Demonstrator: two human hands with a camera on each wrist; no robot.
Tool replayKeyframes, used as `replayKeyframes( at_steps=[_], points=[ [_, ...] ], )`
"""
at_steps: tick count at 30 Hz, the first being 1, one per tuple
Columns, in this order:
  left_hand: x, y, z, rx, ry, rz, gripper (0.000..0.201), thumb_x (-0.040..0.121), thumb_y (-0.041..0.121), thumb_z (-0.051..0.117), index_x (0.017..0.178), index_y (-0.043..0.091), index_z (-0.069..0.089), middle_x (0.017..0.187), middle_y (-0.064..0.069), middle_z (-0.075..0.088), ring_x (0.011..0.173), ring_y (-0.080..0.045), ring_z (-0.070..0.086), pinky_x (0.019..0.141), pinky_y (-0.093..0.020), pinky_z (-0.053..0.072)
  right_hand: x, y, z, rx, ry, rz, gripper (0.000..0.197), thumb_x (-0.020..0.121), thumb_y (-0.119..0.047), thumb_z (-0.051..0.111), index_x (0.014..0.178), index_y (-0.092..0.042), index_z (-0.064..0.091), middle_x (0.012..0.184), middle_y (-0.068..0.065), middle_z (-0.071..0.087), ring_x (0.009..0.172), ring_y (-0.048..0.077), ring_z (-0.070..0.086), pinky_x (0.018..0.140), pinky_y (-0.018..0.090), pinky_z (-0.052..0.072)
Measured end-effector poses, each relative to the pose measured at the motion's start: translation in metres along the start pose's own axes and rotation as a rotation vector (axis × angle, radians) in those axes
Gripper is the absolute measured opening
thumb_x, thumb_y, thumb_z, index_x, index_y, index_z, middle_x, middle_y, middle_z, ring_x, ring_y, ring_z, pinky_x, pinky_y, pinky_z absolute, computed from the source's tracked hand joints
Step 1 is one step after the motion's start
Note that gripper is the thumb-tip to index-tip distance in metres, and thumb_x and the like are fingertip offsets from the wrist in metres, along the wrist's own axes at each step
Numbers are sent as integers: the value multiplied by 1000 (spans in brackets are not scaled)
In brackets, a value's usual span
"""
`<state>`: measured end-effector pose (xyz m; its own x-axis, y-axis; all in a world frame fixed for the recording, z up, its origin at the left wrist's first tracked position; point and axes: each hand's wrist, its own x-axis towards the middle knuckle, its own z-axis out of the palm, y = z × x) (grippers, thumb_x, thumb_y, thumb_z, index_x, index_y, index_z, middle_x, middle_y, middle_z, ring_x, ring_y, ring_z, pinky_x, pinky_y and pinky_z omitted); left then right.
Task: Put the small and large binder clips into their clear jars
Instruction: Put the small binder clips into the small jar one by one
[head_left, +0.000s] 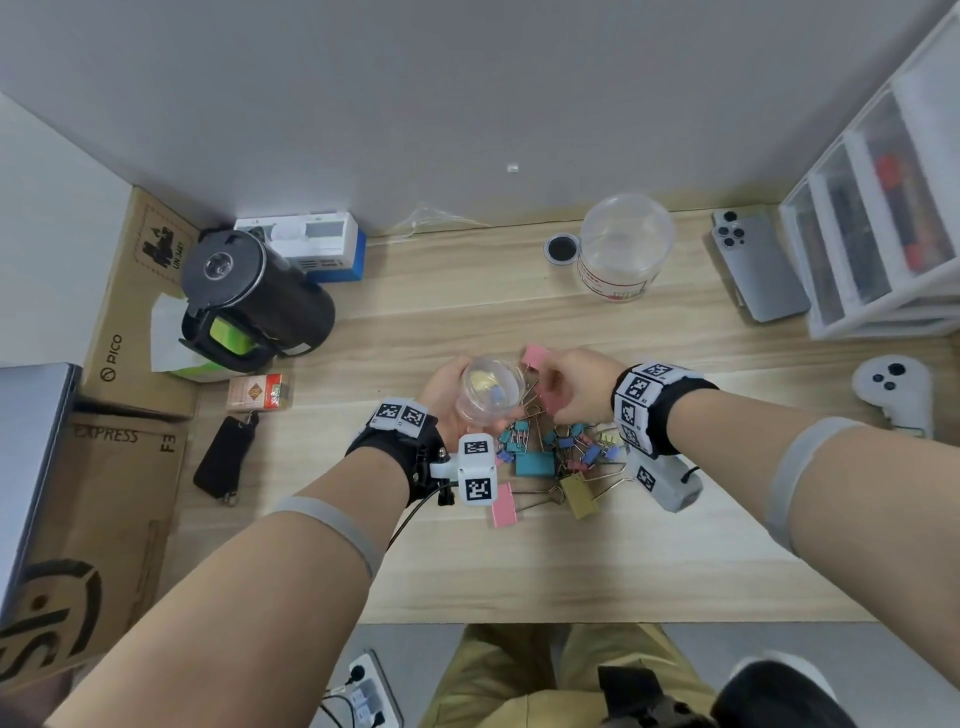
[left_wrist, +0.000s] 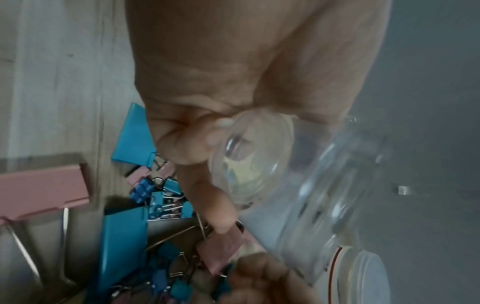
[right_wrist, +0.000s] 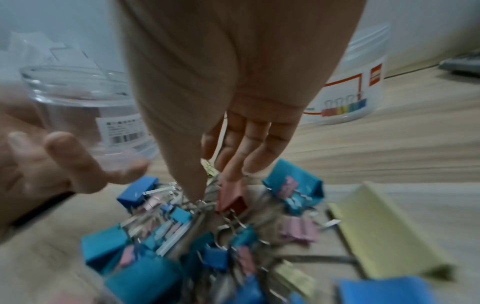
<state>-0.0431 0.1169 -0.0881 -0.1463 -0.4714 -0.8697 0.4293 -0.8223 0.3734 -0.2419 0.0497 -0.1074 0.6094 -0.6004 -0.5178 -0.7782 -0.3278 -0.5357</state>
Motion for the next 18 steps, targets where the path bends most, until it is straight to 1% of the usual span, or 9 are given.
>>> replayKeyframes(
  at_steps=[2,3,5,7,8,10,13,15,18],
  points=[
    [-2,-3,-1,61,10,-17,37,102,33,42,111,8,67,96,-18,73,74,-34,68,49,-30,51,-10,8,1,-56,-46,40,39,66,-18,81,97,-21,57,98,-4,61,87,20,61,72,30,52],
    [-3,-5,-1,103,15,-27,36,101,34,44,115,8,66,102,-21,71,72,-34,68,50,-30,51,-15,10,2,-90,-65,28,43,65,-19,82,97,-23,54,100,-6,56,89,19,59,75,31,53],
    [-2,-12,0,165,12,-67,38,98,34,50,125,10,63,109,-23,68,70,-34,68,50,-30,52,-24,13,10,-173,-86,-28,56,61,-25,85,106,-23,51,113,-8,44,97,17,51,83,33,51],
    [0,-20,3,204,8,-102,39,98,34,52,126,10,62,102,-20,69,67,-33,68,47,-30,52,-31,14,22,-228,-99,-50,69,62,-29,85,118,-23,46,125,-6,38,104,19,46,85,38,51],
    [1,-23,5,224,-1,-120,38,98,35,52,124,9,62,96,-19,70,65,-32,69,45,-29,52,-34,13,29,-257,-98,-50,70,65,-30,83,122,-23,44,128,-3,37,106,21,46,84,41,52],
    [0,-31,9,261,-37,-155,36,100,36,50,119,7,61,86,-17,70,57,-30,69,43,-26,50,-37,14,42,-305,-85,-56,65,71,-29,79,126,-20,45,127,3,38,109,23,43,84,38,49],
    [-1,-42,12,303,-79,-186,34,103,36,45,112,8,62,75,-16,71,46,-26,66,38,-23,49,-40,16,55,-266,-48,-51,52,76,-25,75,123,-22,51,125,4,37,111,26,40,89,38,43],
    [1,-49,12,303,-98,-199,37,101,38,47,115,7,62,80,-17,70,48,-25,65,41,-25,50,-40,18,58,-190,-42,-44,45,78,-24,73,120,-25,56,124,4,38,112,28,41,98,44,43],
    [3,-56,7,305,-98,-223,53,88,42,61,124,3,60,88,-21,67,54,-27,63,47,-29,53,-39,22,59,-131,-30,-42,43,84,-20,67,125,-28,59,126,3,39,115,28,42,105,47,38]
  ],
)
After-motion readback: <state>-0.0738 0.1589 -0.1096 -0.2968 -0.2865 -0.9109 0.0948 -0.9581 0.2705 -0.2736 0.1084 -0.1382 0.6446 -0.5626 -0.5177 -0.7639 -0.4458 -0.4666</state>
